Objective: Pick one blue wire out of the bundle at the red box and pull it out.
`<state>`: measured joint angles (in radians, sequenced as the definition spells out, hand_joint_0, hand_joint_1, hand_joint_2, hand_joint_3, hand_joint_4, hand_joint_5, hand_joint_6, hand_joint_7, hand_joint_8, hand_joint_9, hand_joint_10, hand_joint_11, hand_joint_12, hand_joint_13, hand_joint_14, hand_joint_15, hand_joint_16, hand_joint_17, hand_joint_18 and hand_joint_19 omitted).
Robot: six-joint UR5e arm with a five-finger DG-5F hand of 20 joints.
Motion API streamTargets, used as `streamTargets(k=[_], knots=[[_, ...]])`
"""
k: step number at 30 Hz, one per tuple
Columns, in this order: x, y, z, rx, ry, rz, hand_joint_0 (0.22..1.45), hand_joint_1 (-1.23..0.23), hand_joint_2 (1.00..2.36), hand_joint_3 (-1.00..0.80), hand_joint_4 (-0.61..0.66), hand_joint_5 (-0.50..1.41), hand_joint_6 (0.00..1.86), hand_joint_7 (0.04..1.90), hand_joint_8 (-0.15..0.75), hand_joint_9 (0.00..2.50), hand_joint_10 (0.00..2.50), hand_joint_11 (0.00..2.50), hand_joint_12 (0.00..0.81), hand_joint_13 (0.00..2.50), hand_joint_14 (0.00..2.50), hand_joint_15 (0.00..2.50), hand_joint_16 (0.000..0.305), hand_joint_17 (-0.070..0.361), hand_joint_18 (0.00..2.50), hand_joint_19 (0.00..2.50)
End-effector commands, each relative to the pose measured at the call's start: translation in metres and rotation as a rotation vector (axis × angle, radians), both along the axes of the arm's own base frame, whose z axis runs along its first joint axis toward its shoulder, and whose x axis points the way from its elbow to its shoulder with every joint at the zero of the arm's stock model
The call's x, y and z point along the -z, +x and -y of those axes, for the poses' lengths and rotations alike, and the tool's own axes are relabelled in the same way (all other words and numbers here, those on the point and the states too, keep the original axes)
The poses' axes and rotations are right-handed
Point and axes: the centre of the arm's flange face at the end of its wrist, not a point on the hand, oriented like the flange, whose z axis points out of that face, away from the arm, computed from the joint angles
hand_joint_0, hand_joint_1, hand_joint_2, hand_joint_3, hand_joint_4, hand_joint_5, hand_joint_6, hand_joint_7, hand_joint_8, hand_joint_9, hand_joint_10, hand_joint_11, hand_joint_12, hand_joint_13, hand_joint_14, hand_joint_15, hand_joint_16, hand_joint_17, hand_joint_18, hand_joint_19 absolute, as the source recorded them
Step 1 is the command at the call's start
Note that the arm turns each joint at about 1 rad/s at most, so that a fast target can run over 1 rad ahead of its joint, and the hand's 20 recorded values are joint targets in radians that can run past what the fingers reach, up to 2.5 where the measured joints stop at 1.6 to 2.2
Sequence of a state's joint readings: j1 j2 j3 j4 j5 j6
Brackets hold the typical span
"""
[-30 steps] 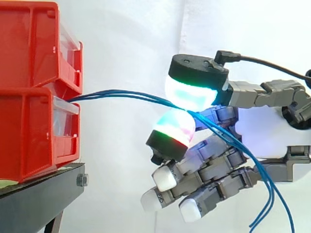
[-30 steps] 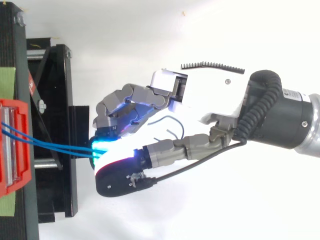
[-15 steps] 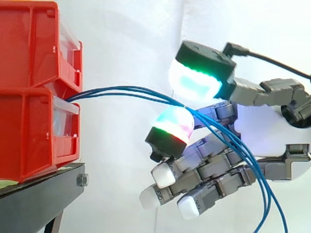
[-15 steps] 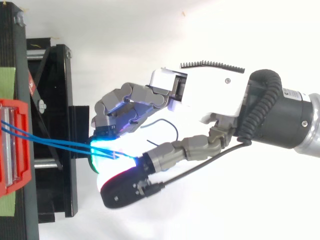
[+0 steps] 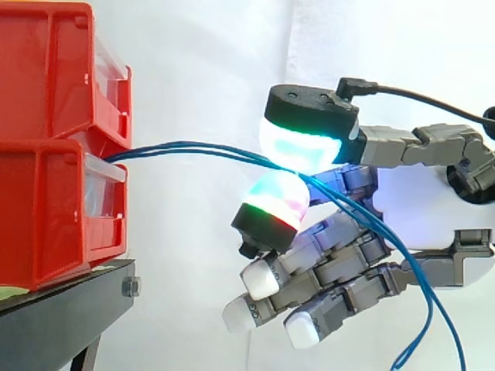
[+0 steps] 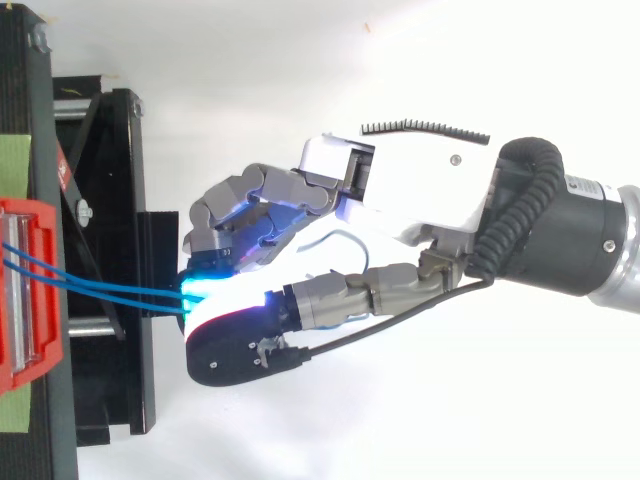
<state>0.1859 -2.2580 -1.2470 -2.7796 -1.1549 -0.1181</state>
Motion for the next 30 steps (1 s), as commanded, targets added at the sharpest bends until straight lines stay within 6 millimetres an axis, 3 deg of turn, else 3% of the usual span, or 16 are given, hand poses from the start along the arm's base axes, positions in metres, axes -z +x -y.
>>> streamTargets(k=[1, 11, 14, 18, 20, 23, 26, 30], knots=[[0.0, -0.0001, 0.0014, 0.002, 0.0, 0.0, 0.63, -0.86, 1.02, -0.22, 0.19, -0.18, 0.91, 1.14, 0.38, 0.71, 0.02, 0.52, 0.467, 0.55, 0.01, 0.22, 0.062, 0.14, 0.7, 0.4], [-0.0008, 0.0005, 0.0011, 0.0, -0.002, 0.002, 0.73, -0.93, 1.01, -0.4, 0.2, -0.2, 0.92, 1.14, 0.362, 0.66, 0.01, 0.51, 0.457, 0.53, 0.01, 0.19, 0.062, 0.14, 0.71, 0.33], [-0.0008, 0.0005, 0.0011, 0.0, -0.002, 0.002, 0.78, -0.92, 1.01, -0.42, 0.22, -0.22, 0.91, 1.05, 0.347, 0.57, 0.01, 0.48, 0.457, 0.51, 0.01, 0.16, 0.062, 0.14, 0.7, 0.3], [-0.0007, 0.0003, 0.0023, 0.002, -0.003, 0.001, 0.75, -0.96, 1.0, -0.5, 0.24, -0.25, 0.88, 1.0, 0.326, 0.45, 0.01, 0.45, 0.445, 0.46, 0.0, 0.14, 0.063, 0.141, 0.71, 0.24], [-0.0008, 0.0004, 0.0023, 0.002, -0.002, 0.002, 0.53, -0.85, 1.0, -0.5, 0.26, -0.24, 0.86, 1.03, 0.348, 0.48, 0.01, 0.46, 0.467, 0.44, 0.01, 0.18, 0.067, 0.15, 0.67, 0.34], [-0.0007, 0.0003, 0.0023, 0.002, -0.003, 0.001, 0.46, -0.64, 1.0, -0.5, 0.27, -0.21, 0.84, 1.02, 0.396, 0.59, 0.01, 0.47, 0.503, 0.47, 0.01, 0.21, 0.073, 0.164, 0.69, 0.39], [-0.0004, 0.0, 0.0023, 0.002, -0.003, -0.002, 0.49, -0.5, 1.0, -0.5, 0.25, -0.18, 0.81, 1.07, 0.387, 0.64, 0.01, 0.45, 0.486, 0.46, 0.01, 0.21, 0.069, 0.156, 0.66, 0.42], [-0.0014, 0.0006, 0.0024, 0.003, -0.004, 0.002, 0.56, -0.49, 1.01, -0.38, 0.23, -0.18, 0.82, 1.11, 0.371, 0.66, 0.01, 0.45, 0.465, 0.46, 0.01, 0.21, 0.065, 0.146, 0.62, 0.44]])
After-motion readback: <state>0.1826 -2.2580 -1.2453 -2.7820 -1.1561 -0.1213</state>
